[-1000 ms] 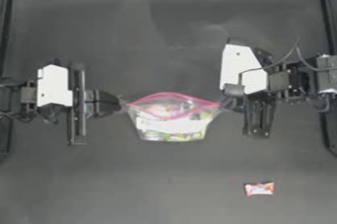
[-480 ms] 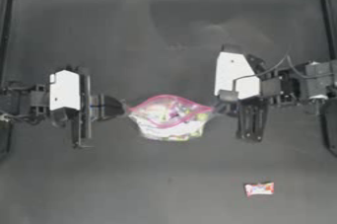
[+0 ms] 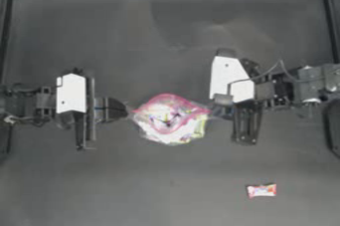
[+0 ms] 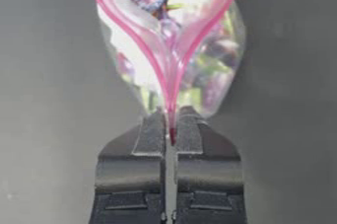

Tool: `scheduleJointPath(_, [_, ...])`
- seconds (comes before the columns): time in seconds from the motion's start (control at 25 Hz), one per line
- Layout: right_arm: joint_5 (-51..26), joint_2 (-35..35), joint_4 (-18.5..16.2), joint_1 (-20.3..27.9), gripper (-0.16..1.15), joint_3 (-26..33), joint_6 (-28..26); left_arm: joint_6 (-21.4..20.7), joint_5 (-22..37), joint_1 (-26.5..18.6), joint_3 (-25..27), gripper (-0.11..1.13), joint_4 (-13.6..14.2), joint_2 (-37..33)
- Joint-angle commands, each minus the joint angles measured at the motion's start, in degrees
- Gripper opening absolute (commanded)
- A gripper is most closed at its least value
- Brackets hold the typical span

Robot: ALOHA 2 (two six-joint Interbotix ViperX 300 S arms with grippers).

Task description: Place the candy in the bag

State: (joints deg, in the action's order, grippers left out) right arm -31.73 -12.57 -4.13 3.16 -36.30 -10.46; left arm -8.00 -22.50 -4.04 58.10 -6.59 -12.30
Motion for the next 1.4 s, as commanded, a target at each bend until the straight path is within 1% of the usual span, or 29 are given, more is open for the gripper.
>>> scheduleJointPath(0.04, [0.97, 0.18, 0.09, -0.09, 0.06, 0.18, 0.09, -0.18, -2.11, 0.53, -1.49, 0.04, 0.18, 0.97])
scheduleJointPath(0.6, [1.76, 1.32, 0.18, -0.53, 0.06, -2.02, -0.26, -0.26, -5.98, 1.23, -3.08, 0.04, 0.09, 8.26])
scheduleJointPath(0.76, [2.90, 2.72, 0.18, -0.44, 0.06, -2.20, -0.35, -0.70, -7.03, 1.23, -3.08, 0.04, 0.18, 9.14])
scheduleJointPath(1.0, [3.60, 4.39, 0.00, -0.44, 0.06, -2.29, -0.35, -2.20, -7.12, 1.23, -3.08, 0.04, -0.09, 10.11])
scheduleJointPath(1.4, [4.66, 4.48, -0.35, -0.44, 0.06, -3.16, -0.35, -2.37, -7.12, 0.79, -2.90, 0.04, -0.09, 10.28])
